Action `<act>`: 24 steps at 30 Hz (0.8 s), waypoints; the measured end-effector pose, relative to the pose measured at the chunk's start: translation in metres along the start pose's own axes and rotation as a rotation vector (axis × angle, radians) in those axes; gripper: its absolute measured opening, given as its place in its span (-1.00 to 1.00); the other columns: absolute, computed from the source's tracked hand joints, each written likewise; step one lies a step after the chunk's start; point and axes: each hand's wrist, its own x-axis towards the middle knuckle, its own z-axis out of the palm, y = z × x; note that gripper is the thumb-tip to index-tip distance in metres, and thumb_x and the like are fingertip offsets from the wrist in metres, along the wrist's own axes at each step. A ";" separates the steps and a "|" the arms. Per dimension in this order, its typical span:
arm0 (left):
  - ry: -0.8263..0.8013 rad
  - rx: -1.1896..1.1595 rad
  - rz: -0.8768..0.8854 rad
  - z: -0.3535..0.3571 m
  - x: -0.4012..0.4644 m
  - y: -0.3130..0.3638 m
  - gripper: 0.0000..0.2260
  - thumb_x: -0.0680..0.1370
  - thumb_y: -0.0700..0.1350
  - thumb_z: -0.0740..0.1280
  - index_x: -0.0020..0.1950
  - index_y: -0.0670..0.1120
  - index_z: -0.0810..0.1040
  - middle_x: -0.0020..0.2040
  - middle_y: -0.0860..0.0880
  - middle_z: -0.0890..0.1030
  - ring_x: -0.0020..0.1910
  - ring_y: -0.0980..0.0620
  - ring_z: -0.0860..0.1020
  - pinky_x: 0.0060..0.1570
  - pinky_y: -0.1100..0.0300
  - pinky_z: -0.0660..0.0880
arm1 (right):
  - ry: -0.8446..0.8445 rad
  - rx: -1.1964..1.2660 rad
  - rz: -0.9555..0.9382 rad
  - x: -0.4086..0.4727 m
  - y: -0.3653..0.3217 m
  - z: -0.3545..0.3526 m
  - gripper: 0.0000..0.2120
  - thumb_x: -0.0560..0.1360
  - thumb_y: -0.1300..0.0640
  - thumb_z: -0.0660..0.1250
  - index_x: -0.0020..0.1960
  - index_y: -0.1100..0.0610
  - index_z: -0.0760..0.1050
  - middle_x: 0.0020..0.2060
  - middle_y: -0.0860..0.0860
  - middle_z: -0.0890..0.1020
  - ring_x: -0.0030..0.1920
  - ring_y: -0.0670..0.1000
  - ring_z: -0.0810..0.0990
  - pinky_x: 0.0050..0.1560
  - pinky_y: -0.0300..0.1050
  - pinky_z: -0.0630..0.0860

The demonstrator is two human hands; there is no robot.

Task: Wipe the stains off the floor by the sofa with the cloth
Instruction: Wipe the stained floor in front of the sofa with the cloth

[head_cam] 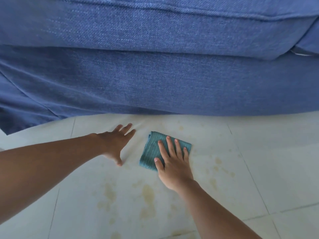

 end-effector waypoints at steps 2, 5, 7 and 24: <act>0.039 -0.009 0.007 0.004 -0.003 -0.003 0.20 0.35 0.11 0.55 0.58 -0.01 -0.35 0.56 -0.01 -0.43 0.57 -0.10 -0.28 0.45 -0.05 0.27 | -0.013 0.002 0.009 0.007 -0.007 0.000 -0.40 0.64 -0.21 -0.16 0.63 -0.16 -0.26 0.61 -0.09 -0.34 0.59 0.04 -0.40 0.52 0.13 -0.42; 0.048 -0.050 0.012 0.009 -0.003 -0.009 0.17 0.35 0.14 0.55 0.59 -0.01 -0.31 0.58 0.01 -0.39 0.58 -0.05 -0.27 0.48 -0.04 0.22 | -0.037 0.009 -0.005 0.030 -0.026 -0.001 -0.41 0.65 -0.20 -0.14 0.62 -0.18 -0.26 0.62 -0.06 -0.33 0.59 0.06 -0.40 0.50 0.17 -0.43; 0.051 -0.058 0.007 0.009 -0.002 -0.010 0.17 0.34 0.15 0.55 0.60 -0.01 -0.27 0.59 0.04 -0.35 0.58 -0.03 -0.25 0.46 -0.06 0.23 | -0.059 0.016 -0.008 0.050 -0.037 -0.004 -0.41 0.64 -0.19 -0.14 0.62 -0.19 -0.26 0.62 -0.06 -0.32 0.59 0.07 -0.40 0.50 0.18 -0.43; 0.044 -0.023 -0.030 -0.002 -0.003 -0.003 0.17 0.28 0.15 0.57 0.61 -0.03 -0.18 0.61 0.02 -0.26 0.59 -0.04 -0.18 0.38 -0.09 0.35 | -0.031 0.033 0.013 0.089 -0.034 -0.013 -0.39 0.62 -0.23 -0.15 0.63 -0.19 -0.23 0.63 -0.09 -0.29 0.59 0.03 -0.39 0.49 0.14 -0.46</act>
